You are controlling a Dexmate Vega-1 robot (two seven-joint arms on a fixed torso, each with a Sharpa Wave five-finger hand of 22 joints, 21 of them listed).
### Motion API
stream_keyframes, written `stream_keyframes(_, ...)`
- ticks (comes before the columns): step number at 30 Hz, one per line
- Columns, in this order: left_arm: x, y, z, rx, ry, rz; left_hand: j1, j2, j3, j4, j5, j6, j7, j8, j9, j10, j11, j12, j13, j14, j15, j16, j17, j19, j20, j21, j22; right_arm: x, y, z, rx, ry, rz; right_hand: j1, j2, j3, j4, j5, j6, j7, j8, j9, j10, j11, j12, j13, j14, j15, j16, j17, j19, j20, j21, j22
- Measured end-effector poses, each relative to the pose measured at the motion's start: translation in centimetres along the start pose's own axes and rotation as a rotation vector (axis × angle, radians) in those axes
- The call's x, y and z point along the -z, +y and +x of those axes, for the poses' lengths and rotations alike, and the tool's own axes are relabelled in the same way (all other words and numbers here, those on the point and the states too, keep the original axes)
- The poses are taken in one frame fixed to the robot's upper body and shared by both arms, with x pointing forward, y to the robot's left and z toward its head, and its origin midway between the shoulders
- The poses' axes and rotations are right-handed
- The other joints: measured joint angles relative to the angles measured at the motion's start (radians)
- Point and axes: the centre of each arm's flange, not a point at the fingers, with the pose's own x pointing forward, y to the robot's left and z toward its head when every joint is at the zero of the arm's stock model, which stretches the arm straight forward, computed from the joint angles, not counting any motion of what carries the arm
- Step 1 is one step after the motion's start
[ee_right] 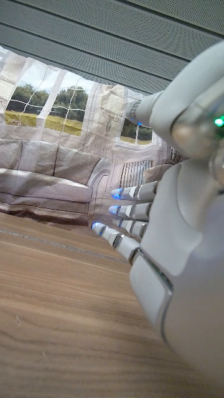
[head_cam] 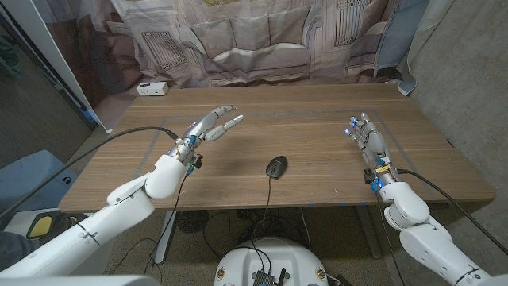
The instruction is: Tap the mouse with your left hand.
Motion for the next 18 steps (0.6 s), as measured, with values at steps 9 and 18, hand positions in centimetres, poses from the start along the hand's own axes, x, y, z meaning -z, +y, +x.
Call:
stream_keyframes(9, 0.5, -0.1, 0.3, -0.035, 0.026, -0.091, 0.0, 0.0, 0.0, 0.0, -0.005, 0.005, 0.005, 0.0, 0.0, -0.008, 0.008, 0.0, 0.0, 0.007, -0.004, -0.004, 0.0, -0.016, -0.003, -0.005, 0.0, 0.1, -0.2, 0.5, -0.024, 0.013, 0.037, 0.0, 0.0, -0.003, -0.003, 0.0, -0.013, -0.021, -0.004, 0.0, 0.002, -0.009, 0.0, 0.0, 0.025, -0.002, 0.009, 0.0, 0.025, 0.0, 0.007, 0.0)
stream_keyframes(18, 0.8, -0.5, 1.1, -0.05, 0.04, -0.305, 0.005, -0.005, 0.0, 0.0, -0.008, -0.013, 0.064, -0.009, 0.0, -0.011, 0.011, -0.007, 0.0, 0.006, -0.004, -0.004, -0.003, -0.028, -0.027, -0.013, 0.0, -0.3, -0.6, 2.6, -0.071, 0.018, 0.043, 0.0, 0.0, -0.004, -0.004, 0.0, -0.023, -0.019, -0.008, 0.0, -0.003, -0.014, 0.0, 0.0, 0.029, 0.002, 0.009, 0.003, 0.025, 0.0, 0.007, 0.0)
